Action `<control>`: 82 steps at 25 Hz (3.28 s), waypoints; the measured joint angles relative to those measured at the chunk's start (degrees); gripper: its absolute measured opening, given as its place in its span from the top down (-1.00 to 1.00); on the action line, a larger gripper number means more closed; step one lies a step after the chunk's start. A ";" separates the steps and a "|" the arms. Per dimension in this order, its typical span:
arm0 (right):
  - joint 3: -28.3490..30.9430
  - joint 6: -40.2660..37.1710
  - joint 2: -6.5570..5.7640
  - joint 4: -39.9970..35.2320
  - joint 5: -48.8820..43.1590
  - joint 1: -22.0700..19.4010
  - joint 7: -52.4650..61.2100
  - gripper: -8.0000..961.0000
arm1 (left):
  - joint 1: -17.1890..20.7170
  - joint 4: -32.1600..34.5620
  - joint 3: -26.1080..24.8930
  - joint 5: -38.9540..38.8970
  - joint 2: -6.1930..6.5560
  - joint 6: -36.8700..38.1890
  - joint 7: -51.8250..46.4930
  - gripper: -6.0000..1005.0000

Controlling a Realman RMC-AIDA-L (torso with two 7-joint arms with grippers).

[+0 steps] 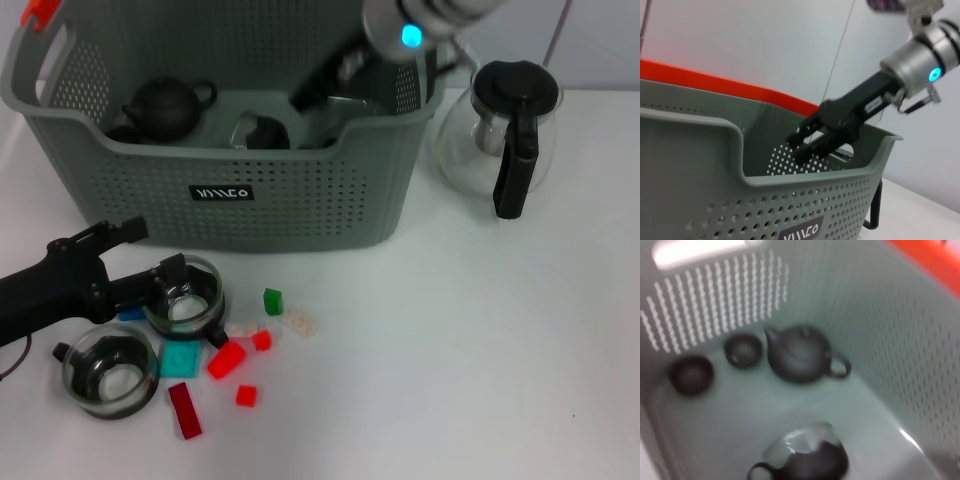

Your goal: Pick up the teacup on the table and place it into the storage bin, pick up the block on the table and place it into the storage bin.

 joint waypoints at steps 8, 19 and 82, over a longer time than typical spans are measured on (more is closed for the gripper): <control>4.93 -13.58 -0.42 -33.03 8.44 -13.91 -1.58 -0.20 | 0.02 -0.07 -0.51 0.00 0.21 0.89 -1.46 -0.77; 18.67 -41.43 -0.80 -39.04 43.06 -35.29 -38.01 -0.71 | -0.81 -0.02 -1.61 -0.73 0.44 0.52 -3.14 -0.77; 27.94 -47.84 -2.22 -14.72 37.32 -48.19 -60.20 -0.90 | -15.30 -43.00 63.42 46.48 -5.27 -1.82 -52.21 -0.15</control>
